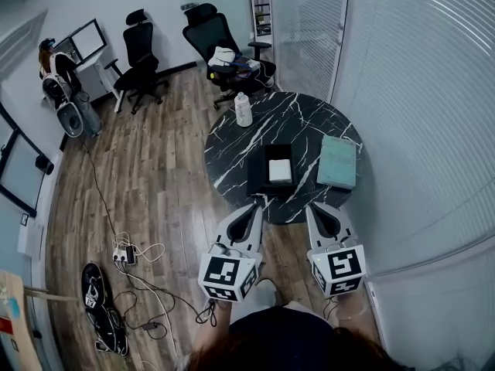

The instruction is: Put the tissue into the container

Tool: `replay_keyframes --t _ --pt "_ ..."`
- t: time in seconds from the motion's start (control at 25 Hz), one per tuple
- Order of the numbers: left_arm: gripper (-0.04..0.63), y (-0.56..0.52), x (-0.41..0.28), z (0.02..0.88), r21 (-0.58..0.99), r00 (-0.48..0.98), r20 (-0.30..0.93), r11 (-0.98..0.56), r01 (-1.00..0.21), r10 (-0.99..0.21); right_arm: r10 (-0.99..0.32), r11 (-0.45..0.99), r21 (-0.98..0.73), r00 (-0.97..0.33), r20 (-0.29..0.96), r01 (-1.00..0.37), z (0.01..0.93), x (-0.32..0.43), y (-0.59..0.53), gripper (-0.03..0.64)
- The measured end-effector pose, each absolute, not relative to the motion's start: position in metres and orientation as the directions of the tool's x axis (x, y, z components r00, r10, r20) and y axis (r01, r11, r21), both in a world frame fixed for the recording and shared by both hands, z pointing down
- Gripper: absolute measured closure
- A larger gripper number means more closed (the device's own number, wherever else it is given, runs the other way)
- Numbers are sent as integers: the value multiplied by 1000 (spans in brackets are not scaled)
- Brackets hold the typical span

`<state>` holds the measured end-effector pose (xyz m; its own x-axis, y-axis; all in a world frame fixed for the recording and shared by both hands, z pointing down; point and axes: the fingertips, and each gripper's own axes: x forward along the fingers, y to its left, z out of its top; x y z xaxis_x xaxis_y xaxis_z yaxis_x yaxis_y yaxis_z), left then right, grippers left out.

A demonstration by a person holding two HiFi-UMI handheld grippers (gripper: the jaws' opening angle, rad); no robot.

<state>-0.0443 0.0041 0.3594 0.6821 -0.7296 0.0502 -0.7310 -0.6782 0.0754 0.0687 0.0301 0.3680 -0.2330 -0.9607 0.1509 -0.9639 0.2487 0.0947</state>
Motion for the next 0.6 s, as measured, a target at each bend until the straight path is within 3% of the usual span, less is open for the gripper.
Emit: replay_keyframes --t 0.6 --pt "568 61 -39 359 72 676 54 -672 -737 -735 -958 264 70 -254 131 -962 355 70 88 595"
